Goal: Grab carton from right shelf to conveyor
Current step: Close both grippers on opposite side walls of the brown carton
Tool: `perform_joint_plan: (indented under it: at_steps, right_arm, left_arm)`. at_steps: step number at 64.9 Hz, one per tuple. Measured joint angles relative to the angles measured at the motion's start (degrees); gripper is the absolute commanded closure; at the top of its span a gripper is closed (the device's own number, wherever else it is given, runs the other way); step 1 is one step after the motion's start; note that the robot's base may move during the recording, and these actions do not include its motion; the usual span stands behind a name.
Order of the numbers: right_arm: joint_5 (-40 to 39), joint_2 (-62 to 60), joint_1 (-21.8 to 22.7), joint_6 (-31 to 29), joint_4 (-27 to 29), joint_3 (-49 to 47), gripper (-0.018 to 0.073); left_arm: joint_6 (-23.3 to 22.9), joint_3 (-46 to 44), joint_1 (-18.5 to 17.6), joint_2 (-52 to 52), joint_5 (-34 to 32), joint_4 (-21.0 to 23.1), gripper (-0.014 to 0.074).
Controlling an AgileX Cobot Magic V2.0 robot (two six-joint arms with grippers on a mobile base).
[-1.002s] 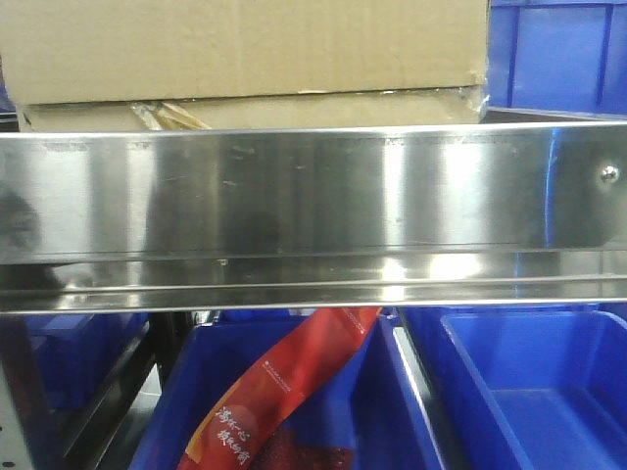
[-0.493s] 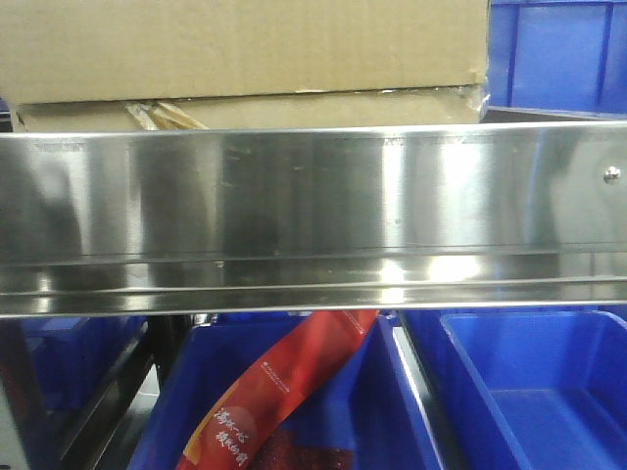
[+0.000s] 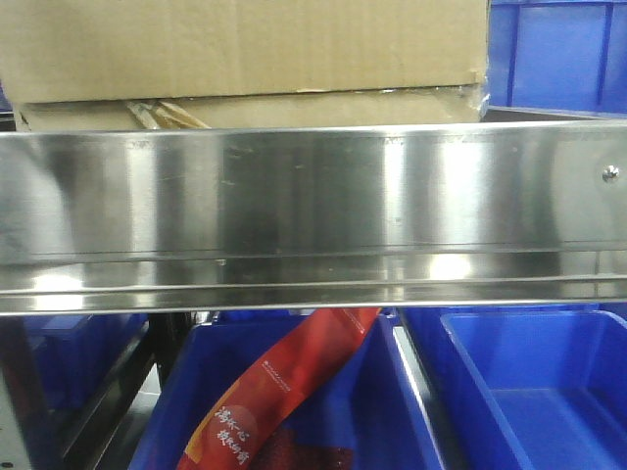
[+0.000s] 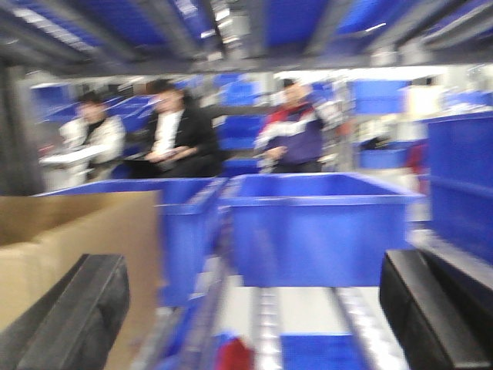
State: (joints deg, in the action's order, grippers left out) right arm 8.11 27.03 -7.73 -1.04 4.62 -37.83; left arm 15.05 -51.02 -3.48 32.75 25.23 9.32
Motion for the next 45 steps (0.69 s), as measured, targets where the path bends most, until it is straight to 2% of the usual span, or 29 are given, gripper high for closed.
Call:
perform_joint_plan:
  at_steps: [10,18,22,30,36,45]
  right_arm:
    - [2.0,9.3,-8.2,0.0,0.2,-8.5,0.0001]
    - [9.1,18.5,-13.2,0.0,0.4,-18.4,0.0001]
    - [13.4,23.0,-14.5,0.0,0.5,-23.8,0.0001]
    - [24.0,33.3,-15.2,0.0,0.7,-36.2,0.0001]
    - [32.9,39.5,-15.2,0.0,0.7,-46.6,0.0001]
    - [47.2,50.7,-15.2,0.0,0.7,-65.0,0.0001]
  left_arm:
    - [1.2,-9.9,-8.1,9.6,4.9,2.3,0.0092]
    - [1.4,-19.2,-12.5,18.7,8.8,2.9,0.0092]
    - [0.8,-22.9,-13.4,22.4,10.5,3.2,0.0092]
    - [-3.1,-31.0,-13.8,31.2,13.7,2.9,0.0092]
    - [-8.1,-36.7,-13.8,36.4,15.5,-0.2,0.0092]
    - [-19.2,-46.8,-13.8,43.8,22.3,-10.8,0.0092]
